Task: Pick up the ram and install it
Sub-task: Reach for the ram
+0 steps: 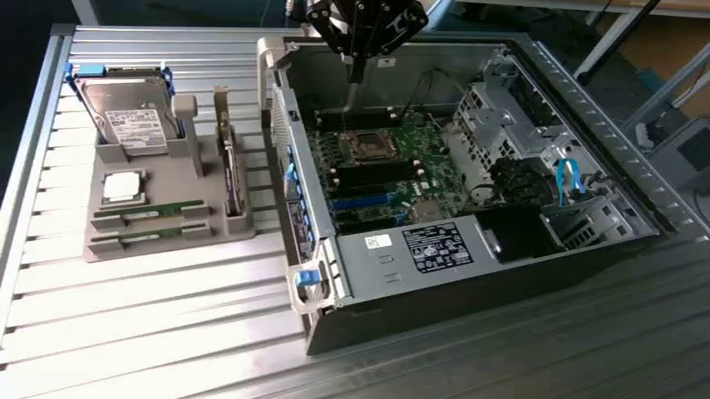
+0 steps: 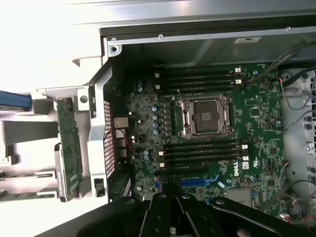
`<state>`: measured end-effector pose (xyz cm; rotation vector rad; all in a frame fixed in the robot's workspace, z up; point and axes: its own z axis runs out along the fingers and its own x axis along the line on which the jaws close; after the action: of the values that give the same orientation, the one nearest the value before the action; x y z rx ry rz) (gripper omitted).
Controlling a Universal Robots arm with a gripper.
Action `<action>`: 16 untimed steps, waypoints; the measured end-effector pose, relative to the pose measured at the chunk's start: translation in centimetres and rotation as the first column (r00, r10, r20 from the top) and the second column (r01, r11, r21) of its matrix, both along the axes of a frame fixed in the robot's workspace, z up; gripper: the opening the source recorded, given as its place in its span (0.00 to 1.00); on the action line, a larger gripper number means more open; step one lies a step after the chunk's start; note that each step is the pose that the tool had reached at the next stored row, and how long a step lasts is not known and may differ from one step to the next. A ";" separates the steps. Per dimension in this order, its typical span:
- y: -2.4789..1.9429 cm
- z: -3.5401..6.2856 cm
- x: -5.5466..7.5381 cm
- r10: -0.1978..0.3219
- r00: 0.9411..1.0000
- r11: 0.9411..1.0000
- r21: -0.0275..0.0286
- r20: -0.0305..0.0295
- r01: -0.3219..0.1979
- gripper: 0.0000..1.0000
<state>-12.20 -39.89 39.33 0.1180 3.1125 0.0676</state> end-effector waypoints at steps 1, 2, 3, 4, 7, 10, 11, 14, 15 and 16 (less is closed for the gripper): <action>0.00 0.00 0.0 0.000 1.000 1.000 0.000 0.000 0.000 0.10; 0.00 0.00 0.0 0.000 1.000 1.000 0.000 0.000 0.000 0.10; 0.00 0.00 0.0 0.000 1.000 1.000 0.000 0.000 0.000 0.10; 0.00 0.00 0.0 0.000 1.000 1.000 0.000 0.000 0.000 0.10; 0.00 0.00 0.0 0.000 1.000 1.000 0.000 0.000 0.000 0.10; 0.00 0.00 0.0 0.000 1.000 1.000 0.000 0.000 0.000 0.10; 0.00 0.00 0.0 0.000 1.000 1.000 0.000 0.000 0.000 0.10; 0.01 0.00 0.0 0.000 1.000 1.000 0.000 0.000 0.000 0.10; 0.00 0.00 -0.2 0.000 1.000 1.000 0.000 0.000 0.000 0.10; 0.00 0.00 -0.4 0.000 1.000 1.000 0.000 0.000 0.000 0.10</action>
<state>-12.57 -39.90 39.33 0.1180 3.1125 0.0676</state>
